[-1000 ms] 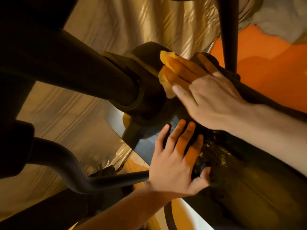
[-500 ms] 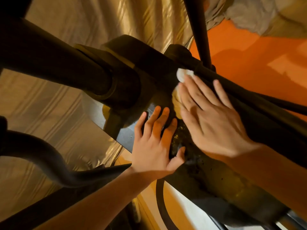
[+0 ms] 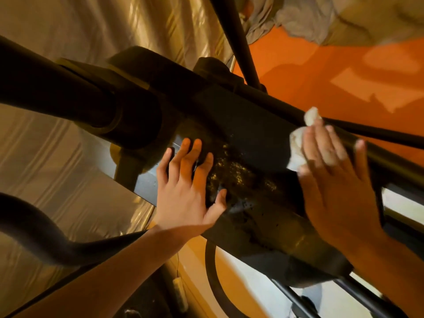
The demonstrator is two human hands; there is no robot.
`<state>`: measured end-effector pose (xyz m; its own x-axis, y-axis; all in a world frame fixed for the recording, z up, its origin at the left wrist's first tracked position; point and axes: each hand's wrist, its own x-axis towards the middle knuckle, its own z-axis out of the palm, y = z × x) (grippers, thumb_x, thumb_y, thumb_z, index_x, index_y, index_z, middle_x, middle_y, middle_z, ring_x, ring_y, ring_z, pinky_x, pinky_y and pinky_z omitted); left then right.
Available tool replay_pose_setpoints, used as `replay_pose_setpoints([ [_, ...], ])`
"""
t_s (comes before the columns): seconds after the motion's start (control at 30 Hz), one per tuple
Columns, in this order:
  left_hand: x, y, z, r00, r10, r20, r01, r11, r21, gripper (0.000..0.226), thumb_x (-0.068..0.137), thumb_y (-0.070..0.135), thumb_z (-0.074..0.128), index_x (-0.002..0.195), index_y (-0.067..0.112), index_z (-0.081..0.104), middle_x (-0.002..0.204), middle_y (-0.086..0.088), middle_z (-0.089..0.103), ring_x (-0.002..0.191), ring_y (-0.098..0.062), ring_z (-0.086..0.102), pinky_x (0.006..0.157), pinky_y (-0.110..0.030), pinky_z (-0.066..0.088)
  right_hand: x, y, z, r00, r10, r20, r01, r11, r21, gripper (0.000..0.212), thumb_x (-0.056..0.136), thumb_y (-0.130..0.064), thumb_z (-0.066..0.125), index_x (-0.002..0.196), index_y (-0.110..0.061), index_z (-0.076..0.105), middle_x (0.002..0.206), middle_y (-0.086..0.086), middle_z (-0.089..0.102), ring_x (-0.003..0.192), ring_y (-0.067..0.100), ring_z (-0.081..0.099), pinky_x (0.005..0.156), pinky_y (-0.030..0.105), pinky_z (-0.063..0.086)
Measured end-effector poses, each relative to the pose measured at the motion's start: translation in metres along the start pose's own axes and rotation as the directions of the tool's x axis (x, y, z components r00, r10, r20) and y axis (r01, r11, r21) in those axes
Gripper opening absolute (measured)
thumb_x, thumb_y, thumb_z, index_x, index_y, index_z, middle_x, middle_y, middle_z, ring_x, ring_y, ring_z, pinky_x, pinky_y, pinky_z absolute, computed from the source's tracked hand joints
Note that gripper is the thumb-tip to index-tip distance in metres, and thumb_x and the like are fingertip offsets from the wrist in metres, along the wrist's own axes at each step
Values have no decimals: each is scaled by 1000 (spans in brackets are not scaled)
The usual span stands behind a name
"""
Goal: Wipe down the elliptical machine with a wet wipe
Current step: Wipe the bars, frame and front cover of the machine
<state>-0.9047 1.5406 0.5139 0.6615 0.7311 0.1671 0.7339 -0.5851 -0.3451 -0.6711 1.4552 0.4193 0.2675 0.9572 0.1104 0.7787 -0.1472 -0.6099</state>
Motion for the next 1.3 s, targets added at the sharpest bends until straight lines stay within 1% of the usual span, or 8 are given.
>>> replay_pose_setpoints([
  [0.23,0,1,-1,1000,-8,8,7,999,36,67,96,54,45,135,1,61,146,-25,53,147,-38,34,128,-44,4,-18,-14,-2,976,220,-2,-219,973,78,74,107,-52,-3,163,-8,19,170,14,16,159,27,8,128,51,3],
  [0.43,-2,1,0,999,4,-52,-5,1000,-14,67,95,55,48,134,2,59,146,-25,53,148,-38,34,127,-47,11,26,-108,24,980,65,-188,-42,991,128,66,111,-48,16,156,-7,40,165,11,32,156,22,23,126,49,17],
  [0.57,-2,0,1,998,0,-56,-1,1000,-19,65,96,53,46,136,3,59,148,-24,51,149,-38,34,127,-45,9,-6,-61,14,995,-56,-83,60,997,54,65,110,-48,10,161,-11,29,169,8,21,158,21,13,127,51,10],
  [0.77,-2,-1,3,997,-4,-78,1,999,-39,64,96,53,48,138,6,57,150,-22,50,149,-38,35,127,-42,8,-93,39,34,917,397,38,-398,917,30,79,104,-51,-5,161,-5,23,172,7,7,159,23,6,129,46,-2],
  [0.9,-3,0,4,996,3,-85,-6,999,-39,62,96,52,48,138,6,55,149,-22,49,149,-38,33,126,-44,9,-96,6,35,824,567,-15,-557,814,166,78,103,-50,-4,162,-5,19,172,10,6,159,25,3,128,46,-5],
  [1.1,-2,0,4,994,54,-92,-56,998,-16,58,99,55,43,146,21,51,147,-26,47,146,-39,28,121,-50,16,-60,-126,40,955,296,-32,-289,945,152,81,103,-61,-5,164,-9,10,172,12,1,159,29,-4,127,46,-8],
  [1.2,-2,-2,6,994,63,-85,-63,998,-2,60,100,54,42,152,24,48,150,-26,45,147,-40,26,120,-54,18,-75,-109,42,983,182,-38,-174,974,146,74,107,-57,2,163,-11,17,171,10,8,159,26,5,128,46,-5],
  [1.3,-3,-1,7,994,62,-89,-63,998,-9,60,101,54,40,152,24,50,151,-26,44,148,-40,27,119,-56,20,-117,-49,44,944,324,-56,-320,944,78,74,106,-55,1,163,-9,18,171,12,11,159,26,9,128,51,-1],
])
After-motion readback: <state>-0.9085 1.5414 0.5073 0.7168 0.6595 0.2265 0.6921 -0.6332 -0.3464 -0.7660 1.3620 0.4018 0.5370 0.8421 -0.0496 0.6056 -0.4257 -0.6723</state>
